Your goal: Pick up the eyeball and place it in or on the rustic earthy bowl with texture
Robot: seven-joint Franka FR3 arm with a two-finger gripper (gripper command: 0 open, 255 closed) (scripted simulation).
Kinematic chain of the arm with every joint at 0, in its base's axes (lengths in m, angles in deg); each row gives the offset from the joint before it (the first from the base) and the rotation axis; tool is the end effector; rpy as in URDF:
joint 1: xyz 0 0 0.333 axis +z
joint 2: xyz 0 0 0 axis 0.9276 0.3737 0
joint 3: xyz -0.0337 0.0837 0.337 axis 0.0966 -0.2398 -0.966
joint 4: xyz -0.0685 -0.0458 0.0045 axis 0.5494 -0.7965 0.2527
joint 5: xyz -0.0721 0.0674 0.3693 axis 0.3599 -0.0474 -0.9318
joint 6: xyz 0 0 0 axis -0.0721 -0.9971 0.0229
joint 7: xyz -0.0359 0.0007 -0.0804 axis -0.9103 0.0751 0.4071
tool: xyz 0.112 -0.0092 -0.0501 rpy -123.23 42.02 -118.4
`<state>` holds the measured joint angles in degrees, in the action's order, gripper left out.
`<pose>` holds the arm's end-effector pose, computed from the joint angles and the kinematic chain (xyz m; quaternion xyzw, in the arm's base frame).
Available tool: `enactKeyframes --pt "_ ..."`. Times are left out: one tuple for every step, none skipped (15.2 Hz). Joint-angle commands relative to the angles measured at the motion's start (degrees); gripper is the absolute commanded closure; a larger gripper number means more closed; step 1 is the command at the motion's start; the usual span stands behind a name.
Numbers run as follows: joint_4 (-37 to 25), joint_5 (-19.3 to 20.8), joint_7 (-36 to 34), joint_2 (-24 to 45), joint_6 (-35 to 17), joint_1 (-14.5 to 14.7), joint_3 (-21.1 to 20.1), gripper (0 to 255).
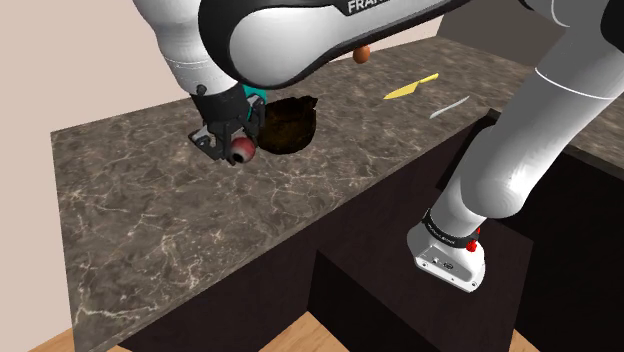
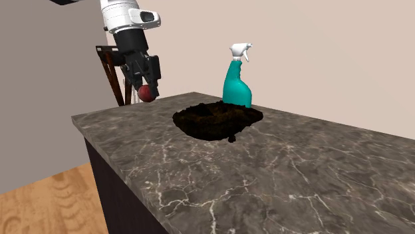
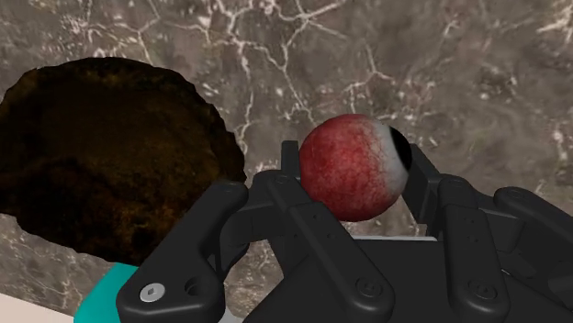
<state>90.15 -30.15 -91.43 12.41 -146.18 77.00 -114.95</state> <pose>0.3752 0.3708 0.5256 0.9936 -0.0123 0.0429 0.1034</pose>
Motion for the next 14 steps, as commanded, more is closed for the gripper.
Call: enactKeyframes --pt "-1.4 -0.1 0.4 -0.1 1.5 -0.1 0.1 255" --pt "-2.1 -0.2 0.6 -0.2 2.2 -0.1 0.1 255" --pt "-2.8 -0.2 0.7 -0.2 3.0 -0.1 0.1 255" --pt "-3.6 -0.3 0.9 -0.3 3.7 -0.1 0.1 255" --pt "-4.3 -0.3 1.0 -0.3 4.5 -0.1 0.1 255" --pt "-5.1 -0.3 1.2 -0.3 5.2 -0.1 0.1 255" --pt "-5.9 -0.3 1.3 -0.3 6.0 -0.1 0.1 255" --pt "-6.7 -0.3 1.4 -0.2 6.7 -0.1 0.1 255" --pt "-7.5 -0.3 1.5 -0.2 7.5 -0.1 0.1 255" --pt "-8.3 -0.3 1.6 -0.1 8.3 -0.1 0.0 255" --pt "-9.2 -0.2 1.7 0.0 9.0 0.0 0.0 255" --pt "-10.0 -0.2 1.8 0.1 9.8 0.0 0.0 255" --pt "-10.9 -0.1 1.9 0.2 10.6 0.0 0.0 255" --pt "-11.8 0.0 1.9 0.3 11.4 0.0 -0.1 255"
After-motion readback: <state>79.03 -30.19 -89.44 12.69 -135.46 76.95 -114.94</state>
